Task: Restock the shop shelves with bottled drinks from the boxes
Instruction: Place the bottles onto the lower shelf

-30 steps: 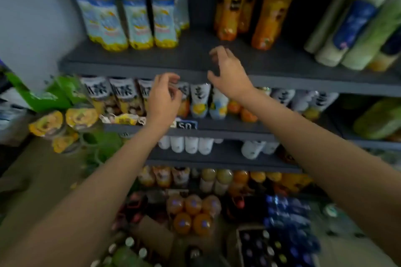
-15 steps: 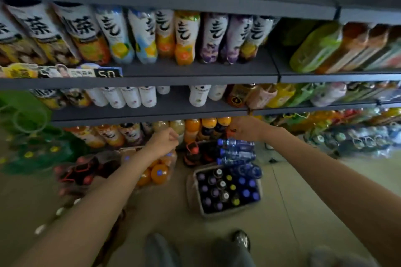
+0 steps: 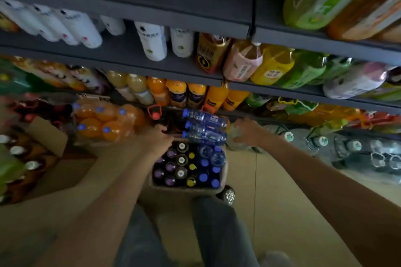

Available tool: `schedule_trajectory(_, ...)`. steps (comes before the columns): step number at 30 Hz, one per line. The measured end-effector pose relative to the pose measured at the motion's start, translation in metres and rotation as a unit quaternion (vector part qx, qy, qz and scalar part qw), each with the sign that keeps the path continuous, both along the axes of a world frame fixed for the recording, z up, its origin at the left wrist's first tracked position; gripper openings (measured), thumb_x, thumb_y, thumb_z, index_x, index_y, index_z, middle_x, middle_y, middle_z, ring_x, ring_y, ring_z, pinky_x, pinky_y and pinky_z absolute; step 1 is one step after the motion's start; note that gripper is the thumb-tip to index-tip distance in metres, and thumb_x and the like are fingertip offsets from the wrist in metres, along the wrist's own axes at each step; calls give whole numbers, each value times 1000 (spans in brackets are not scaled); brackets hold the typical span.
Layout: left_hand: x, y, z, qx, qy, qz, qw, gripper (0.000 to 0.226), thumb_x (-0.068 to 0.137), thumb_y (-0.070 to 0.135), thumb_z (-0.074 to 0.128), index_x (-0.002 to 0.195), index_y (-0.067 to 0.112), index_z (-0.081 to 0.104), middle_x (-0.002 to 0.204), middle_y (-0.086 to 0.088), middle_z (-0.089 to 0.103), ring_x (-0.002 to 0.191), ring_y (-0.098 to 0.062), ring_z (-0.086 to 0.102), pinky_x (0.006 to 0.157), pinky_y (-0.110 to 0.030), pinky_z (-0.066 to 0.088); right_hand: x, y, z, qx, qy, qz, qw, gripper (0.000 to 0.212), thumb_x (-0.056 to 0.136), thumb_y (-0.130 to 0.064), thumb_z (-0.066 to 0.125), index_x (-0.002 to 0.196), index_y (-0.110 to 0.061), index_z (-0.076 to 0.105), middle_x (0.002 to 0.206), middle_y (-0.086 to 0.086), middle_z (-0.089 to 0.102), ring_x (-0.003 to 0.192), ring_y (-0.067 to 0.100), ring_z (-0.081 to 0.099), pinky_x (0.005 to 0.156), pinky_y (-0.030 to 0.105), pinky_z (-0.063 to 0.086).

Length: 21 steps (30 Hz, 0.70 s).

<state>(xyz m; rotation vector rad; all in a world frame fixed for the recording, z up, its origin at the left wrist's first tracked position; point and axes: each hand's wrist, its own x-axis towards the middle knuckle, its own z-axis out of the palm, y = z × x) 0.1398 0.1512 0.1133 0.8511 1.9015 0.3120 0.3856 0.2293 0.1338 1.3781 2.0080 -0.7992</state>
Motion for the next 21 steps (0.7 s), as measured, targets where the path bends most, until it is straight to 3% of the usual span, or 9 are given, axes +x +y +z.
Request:
schedule_trajectory(1,14,-3,-12,8,-8,18,1000,27,90,10,54,116,8,46,92,-14,63,79,-29,62,67,-29,53,10,6,-16,2,2,-5,1000,58,92,-33,54,140,-9,33,143,12,35,129,29,34,103,33,27)
schedule_trajectory(3,35,-7,-39,31,6,26,999,32,88,13,57,119,9,47,98,-12,65,93,-29,62,80,-36,53,21,19,-53,6,10,-17,1000,64,89,-35,58,140,-9,30,141,13,35,129,30,32,103,35,27)
schedule_trajectory(7,46,-12,-95,42,48,32,997,19,86,21,59,104,25,53,80,16,58,111,-25,53,97,-42,42,16,40,-137,30,47,-64,996,63,87,-41,60,134,-7,36,136,13,38,125,32,35,99,38,34)
schedule_trajectory(10,46,-19,-146,63,73,65,993,23,84,16,56,80,38,48,98,5,65,99,-21,60,85,-38,49,9,50,-194,24,46,-81,995,70,88,-36,60,140,-2,27,141,17,32,129,33,32,102,40,34)
schedule_trajectory(12,46,-26,-175,88,71,120,986,24,84,9,54,89,32,53,99,4,65,75,-2,62,64,-22,49,5,56,-230,17,32,-64,997,78,88,-35,62,144,-2,19,145,18,28,132,35,30,106,42,32)
schedule_trajectory(14,49,-38,-201,102,66,159,980,22,85,6,53,105,15,57,92,13,62,65,6,59,54,-18,47,-1,61,-262,50,16,-30,998,81,85,-34,64,145,-4,18,145,17,30,132,35,31,106,43,32)
schedule_trajectory(18,69,-58,-228,65,38,180,981,35,85,5,53,119,13,49,101,1,64,92,-20,60,83,-35,50,-8,60,-294,108,-11,-19,994,90,82,-33,69,146,-4,12,144,19,30,131,37,30,106,45,31)
schedule_trajectory(19,75,-60,-227,61,26,182,981,36,85,4,53,120,15,49,103,0,63,92,-20,61,84,-33,50,-9,59,-294,103,-6,-27,994,94,80,-35,70,146,-3,11,142,19,34,129,38,34,103,45,34)
schedule_trajectory(21,85,-59,-219,60,-24,207,976,39,87,5,54,123,19,48,107,-1,62,82,-8,59,71,-14,49,-12,55,-287,62,51,-72,994,93,80,-39,70,147,-6,14,125,15,49,115,35,46,89,42,43)
